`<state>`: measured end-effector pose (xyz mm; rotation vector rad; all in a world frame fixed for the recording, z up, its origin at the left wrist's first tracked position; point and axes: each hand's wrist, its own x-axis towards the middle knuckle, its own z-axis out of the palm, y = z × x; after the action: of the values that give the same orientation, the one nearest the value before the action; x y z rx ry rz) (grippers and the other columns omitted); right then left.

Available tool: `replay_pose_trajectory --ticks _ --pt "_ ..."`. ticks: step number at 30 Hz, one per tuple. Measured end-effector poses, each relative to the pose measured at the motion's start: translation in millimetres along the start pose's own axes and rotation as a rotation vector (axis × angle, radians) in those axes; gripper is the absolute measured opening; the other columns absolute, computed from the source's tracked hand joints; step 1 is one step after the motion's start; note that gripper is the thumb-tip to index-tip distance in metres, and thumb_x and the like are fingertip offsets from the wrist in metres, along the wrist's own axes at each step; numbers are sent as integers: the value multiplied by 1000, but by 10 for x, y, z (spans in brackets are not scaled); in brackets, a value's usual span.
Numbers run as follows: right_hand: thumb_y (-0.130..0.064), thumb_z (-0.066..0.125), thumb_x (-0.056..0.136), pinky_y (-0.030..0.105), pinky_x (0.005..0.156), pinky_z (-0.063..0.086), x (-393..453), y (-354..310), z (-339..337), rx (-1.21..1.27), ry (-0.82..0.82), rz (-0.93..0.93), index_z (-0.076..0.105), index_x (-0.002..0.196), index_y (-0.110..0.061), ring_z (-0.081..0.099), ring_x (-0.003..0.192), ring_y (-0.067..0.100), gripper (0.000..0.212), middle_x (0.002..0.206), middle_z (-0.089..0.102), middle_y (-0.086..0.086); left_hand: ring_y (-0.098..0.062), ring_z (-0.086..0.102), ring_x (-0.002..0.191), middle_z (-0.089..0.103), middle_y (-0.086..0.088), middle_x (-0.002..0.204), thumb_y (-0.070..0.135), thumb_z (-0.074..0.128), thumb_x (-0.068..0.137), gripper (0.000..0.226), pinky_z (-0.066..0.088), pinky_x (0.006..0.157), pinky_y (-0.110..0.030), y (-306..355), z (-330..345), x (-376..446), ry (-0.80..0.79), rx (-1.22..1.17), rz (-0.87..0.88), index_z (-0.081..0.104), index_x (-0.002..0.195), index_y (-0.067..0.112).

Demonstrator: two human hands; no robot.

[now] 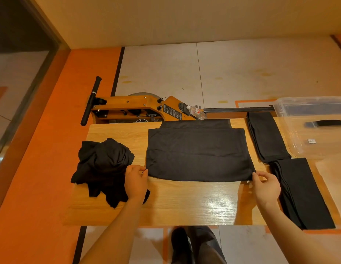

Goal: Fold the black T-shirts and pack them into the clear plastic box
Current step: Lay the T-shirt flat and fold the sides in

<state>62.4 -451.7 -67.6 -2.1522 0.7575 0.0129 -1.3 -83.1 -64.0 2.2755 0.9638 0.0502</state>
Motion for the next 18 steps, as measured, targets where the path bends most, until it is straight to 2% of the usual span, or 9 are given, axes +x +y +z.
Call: replay_pose_trajectory --ticks 6,10,14,18 --pt "-20 59 97 47 87 54 -6 1 -19 62 -19 21 66 110 -5 63 95 29 21 102 66 11 -13 55 80 52 -2 108 16 69 88 9 42 69 -25 -5 -42 -60 66 -47 9 68 89 7" --pt "-19 61 95 41 83 53 17 -29 -19 45 -18 8 66 109 -5 62 92 26 20 103 66 11 -16 57 80 55 0 99 16 68 88 9 44 69 -27 -3 -55 -34 82 -86 26 66 86 8" --pt "-16 63 94 35 78 49 19 -81 -23 33 -61 -45 68 106 -2 60 87 22 19 98 65 9 -19 60 78 62 -1 80 18 66 90 12 51 68 -34 -13 -45 -5 32 -160 -8 61 80 13" --pt "-17 59 97 34 78 49 5 -105 8 90 -112 -40 65 106 -5 60 89 22 17 98 63 7 -18 59 76 61 -2 77 16 65 90 13 48 67 -31 11 -47 1 -6 -195 -17 59 79 12"
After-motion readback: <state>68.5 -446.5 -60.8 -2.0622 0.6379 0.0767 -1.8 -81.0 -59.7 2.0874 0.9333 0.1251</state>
